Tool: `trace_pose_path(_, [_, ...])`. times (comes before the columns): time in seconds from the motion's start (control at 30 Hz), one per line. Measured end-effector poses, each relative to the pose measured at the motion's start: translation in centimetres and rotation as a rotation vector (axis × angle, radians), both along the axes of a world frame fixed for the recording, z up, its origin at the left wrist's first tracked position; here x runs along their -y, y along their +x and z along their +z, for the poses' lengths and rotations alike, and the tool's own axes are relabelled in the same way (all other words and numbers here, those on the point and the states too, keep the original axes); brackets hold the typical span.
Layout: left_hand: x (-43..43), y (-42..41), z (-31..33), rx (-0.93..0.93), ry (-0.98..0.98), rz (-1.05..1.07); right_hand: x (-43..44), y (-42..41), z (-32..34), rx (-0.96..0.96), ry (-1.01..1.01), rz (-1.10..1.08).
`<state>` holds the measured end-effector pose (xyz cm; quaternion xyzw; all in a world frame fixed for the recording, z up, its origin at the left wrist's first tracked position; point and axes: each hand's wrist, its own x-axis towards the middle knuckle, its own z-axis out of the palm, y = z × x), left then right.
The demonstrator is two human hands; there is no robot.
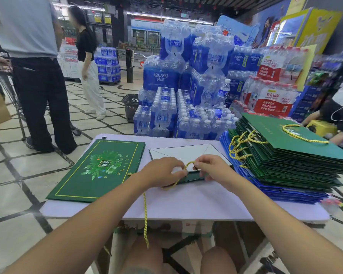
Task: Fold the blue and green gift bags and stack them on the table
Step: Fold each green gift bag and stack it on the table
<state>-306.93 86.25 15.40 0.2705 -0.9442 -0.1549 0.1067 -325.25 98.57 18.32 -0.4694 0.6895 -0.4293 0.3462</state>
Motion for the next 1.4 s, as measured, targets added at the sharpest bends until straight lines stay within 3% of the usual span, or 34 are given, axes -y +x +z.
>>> trace_pose_path(0.1, [0.5, 1.1, -0.3, -0.038, 0.283, -0.009, 0.0, 0.8, 1.4, 0.408, 0.020, 0.135])
trace_pose_path(0.23, [1.3, 2.0, 0.2, -0.247, 0.676, 0.026, -0.7, 1.4, 3.5, 0.609, 0.137, 0.448])
trace_pose_path(0.37, [1.4, 1.7, 0.2, -0.115, 0.536, 0.046, -0.6, 1.2, 5.3, 0.890, 0.017, 0.569])
trace_pose_path(0.47, [1.2, 1.8, 0.3, -0.084, 0.471, 0.052, 0.0, 0.7, 6.8, 1.038, -0.157, 0.347])
trace_pose_path(0.57, [1.1, 1.8, 0.8, -0.089, 0.344, 0.112, 0.5, -0.8, 6.9, 0.889, -0.249, 0.036])
trace_pose_path(0.7, [0.8, 0.4, -0.1, -0.223, 0.071, 0.218, 0.5, -2.7, 4.5, 0.541, -0.184, -0.178])
trace_pose_path(0.77, [0.4, -0.4, -1.0, -0.297, -0.044, 0.123, 0.5, -3.3, 2.6, 0.370, -0.120, -0.241])
trace_pose_path(0.83, [0.4, -1.0, -2.0, -0.194, -0.163, -0.011, 0.4, -3.6, 0.8, 0.144, -0.039, -0.271])
trace_pose_path(0.9, [0.3, -1.3, -2.7, -0.068, -0.158, -0.050, 0.2, -3.9, -0.5, -0.073, 0.009, -0.286])
trace_pose_path(1.0, [0.0, -1.3, -3.3, -0.079, -0.100, -0.045, -0.2, -4.0, -1.9, -0.294, 0.009, -0.264])
trace_pose_path(1.13, [-0.3, -1.3, -3.4, -0.089, -0.103, -0.028, -0.1, -3.9, -2.9, -0.389, -0.002, -0.243])
trace_pose_path(1.4, [-0.6, -1.3, -3.4, -0.062, -0.179, -0.042, 0.5, -3.7, -3.4, -0.387, -0.005, -0.252])
